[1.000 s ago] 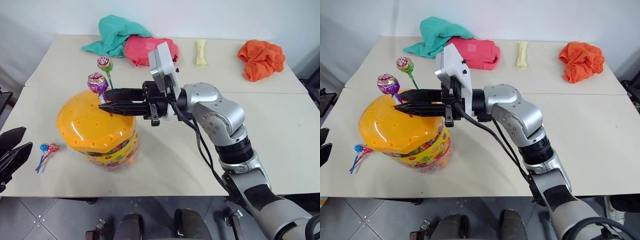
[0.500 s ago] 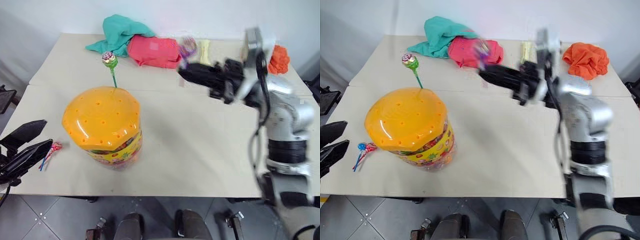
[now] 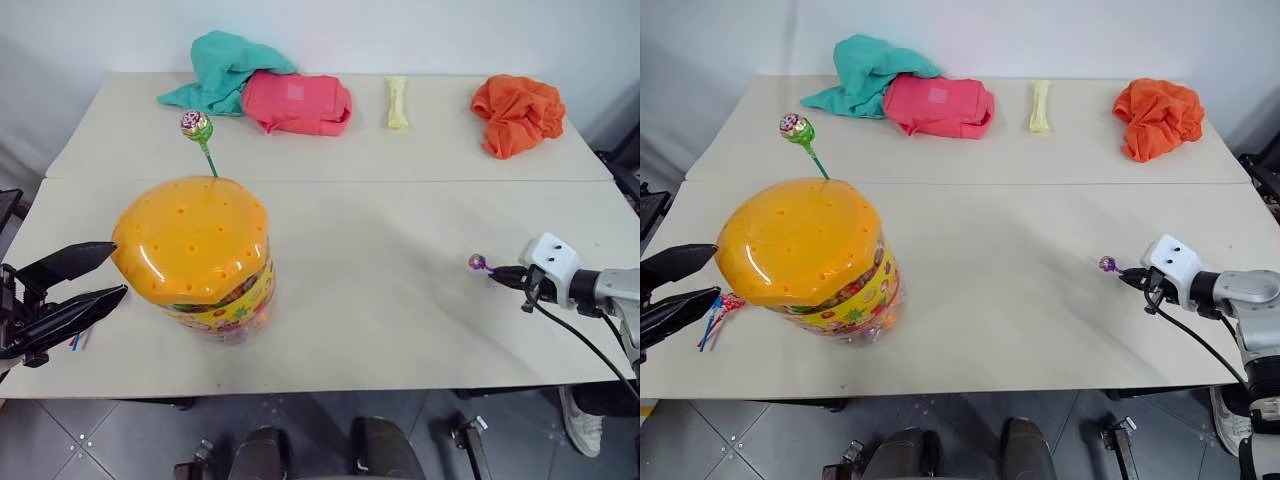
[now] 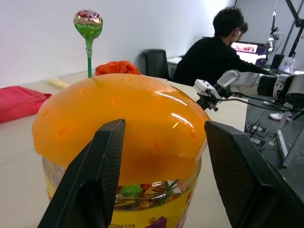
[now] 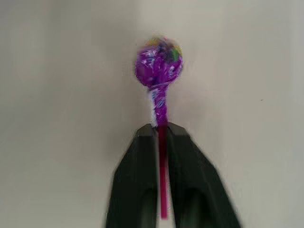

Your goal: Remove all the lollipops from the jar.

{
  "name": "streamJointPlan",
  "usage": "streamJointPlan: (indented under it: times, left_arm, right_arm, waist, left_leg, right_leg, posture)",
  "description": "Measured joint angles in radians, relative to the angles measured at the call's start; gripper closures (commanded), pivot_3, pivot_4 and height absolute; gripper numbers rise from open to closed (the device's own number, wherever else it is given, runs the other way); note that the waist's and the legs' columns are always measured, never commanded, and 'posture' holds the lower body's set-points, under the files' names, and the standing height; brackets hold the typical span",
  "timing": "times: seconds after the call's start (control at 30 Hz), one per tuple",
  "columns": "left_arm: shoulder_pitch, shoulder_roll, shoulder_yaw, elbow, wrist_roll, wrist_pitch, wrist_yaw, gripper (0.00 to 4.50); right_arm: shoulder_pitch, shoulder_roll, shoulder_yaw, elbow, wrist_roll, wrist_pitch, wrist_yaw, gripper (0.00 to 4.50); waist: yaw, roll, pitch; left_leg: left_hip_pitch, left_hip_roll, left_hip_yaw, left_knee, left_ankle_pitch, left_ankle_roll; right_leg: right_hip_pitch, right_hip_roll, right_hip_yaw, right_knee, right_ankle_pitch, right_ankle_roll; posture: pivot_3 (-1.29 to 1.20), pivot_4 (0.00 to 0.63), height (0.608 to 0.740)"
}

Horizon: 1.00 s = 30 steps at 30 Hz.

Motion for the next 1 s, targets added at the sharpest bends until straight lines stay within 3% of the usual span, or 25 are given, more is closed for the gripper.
streamJointPlan:
  times: [0.23,0.33,0.47,0.63,1.0]
  left_arm:
    - [-0.019,0.012,0.008,0.030,-0.004,0.003,0.005,1.68]
    - [-0.006,0.006,0.047,0.049,-0.005,0.003,0.013,1.68]
    - [0.029,-0.041,0.079,0.069,-0.004,0.001,0.027,1.68]
    - [0.050,-0.110,0.086,0.059,-0.004,-0.006,0.062,1.68]
    - [0.091,-0.194,0.089,-0.011,-0.004,-0.051,0.130,1.68]
  right_arm:
    - [0.005,0.013,-0.038,-0.039,0.117,-0.008,0.153,0.82]
    - [-0.069,0.035,-0.059,-0.195,0.284,0.057,0.290,0.82]
    - [-0.235,0.119,-0.064,-0.387,0.443,0.237,0.285,0.82]
    - [-0.466,0.387,0.049,-0.543,0.560,0.501,0.098,0.82]
    - [-0.703,0.727,0.196,-0.521,0.517,0.816,-0.267,0.82]
  waist:
    - [0.002,0.001,0.000]
    - [-0.004,0.004,0.003]
    - [-0.005,0.006,0.003]
    - [0.002,0.005,0.002]
    - [-0.002,0.003,0.001]
  left_leg:
    - [-0.001,0.000,-0.001,0.001,0.000,0.000]
    - [0.000,0.000,-0.005,0.000,0.000,0.000]
    - [0.001,0.001,-0.009,-0.001,-0.001,-0.001]
    - [-0.002,0.001,-0.012,0.001,-0.001,-0.001]
    - [-0.006,-0.002,-0.020,0.011,-0.004,0.001]
  right_leg:
    - [0.000,0.000,0.000,0.000,0.000,0.000]
    - [0.000,0.000,0.001,-0.001,0.000,0.000]
    - [-0.001,0.001,0.000,0.001,0.000,-0.001]
    - [-0.002,0.000,-0.001,0.003,0.000,-0.001]
    - [-0.002,-0.001,-0.004,0.011,0.001,-0.001]
  posture:
    - [0.00,0.150,0.740]
    - [0.00,0.150,0.740]
    - [0.00,0.150,0.740]
    - [0.00,0.150,0.740]
    - [0.00,0.150,0.740]
